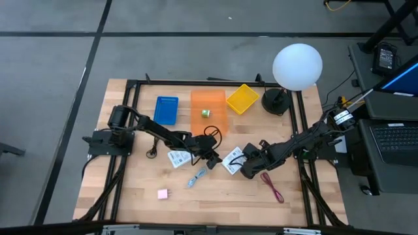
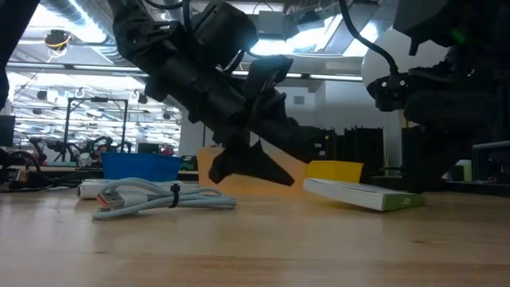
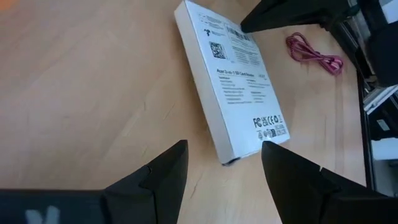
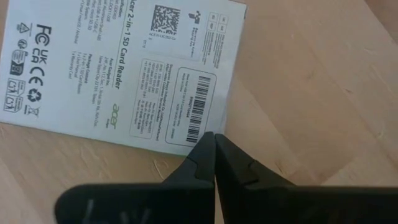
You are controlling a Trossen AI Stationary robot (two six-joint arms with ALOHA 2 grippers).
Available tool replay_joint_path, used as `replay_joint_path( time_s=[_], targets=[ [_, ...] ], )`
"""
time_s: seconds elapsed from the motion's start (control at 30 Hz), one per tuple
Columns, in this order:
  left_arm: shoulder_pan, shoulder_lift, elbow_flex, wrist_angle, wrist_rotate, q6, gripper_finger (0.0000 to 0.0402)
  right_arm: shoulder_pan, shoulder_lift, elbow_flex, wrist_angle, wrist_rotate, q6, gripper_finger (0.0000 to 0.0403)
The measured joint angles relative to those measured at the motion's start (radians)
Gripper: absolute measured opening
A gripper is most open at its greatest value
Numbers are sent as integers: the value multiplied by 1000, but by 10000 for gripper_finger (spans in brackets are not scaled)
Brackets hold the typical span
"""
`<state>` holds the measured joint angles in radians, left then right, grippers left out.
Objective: Pick and place items into bin
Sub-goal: Put the right card reader box into the yellow basket
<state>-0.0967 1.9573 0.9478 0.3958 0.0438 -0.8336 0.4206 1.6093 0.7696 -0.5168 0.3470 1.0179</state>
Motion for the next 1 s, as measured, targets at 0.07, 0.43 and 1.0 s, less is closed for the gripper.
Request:
replay_joint_path(
  time_s=[0.07, 0.43, 1.0],
  targets=[
    [0, 12, 0, -7, 0, -19, 198, 0, 0, 0, 2, 0, 0, 0],
    [-28, 56, 62, -13, -21, 31, 198, 0, 0, 0, 3, 1, 0, 0],
    [-41, 56, 67, -5, 3, 9, 198, -1, 0, 0, 13, 1, 29, 0]
  ],
)
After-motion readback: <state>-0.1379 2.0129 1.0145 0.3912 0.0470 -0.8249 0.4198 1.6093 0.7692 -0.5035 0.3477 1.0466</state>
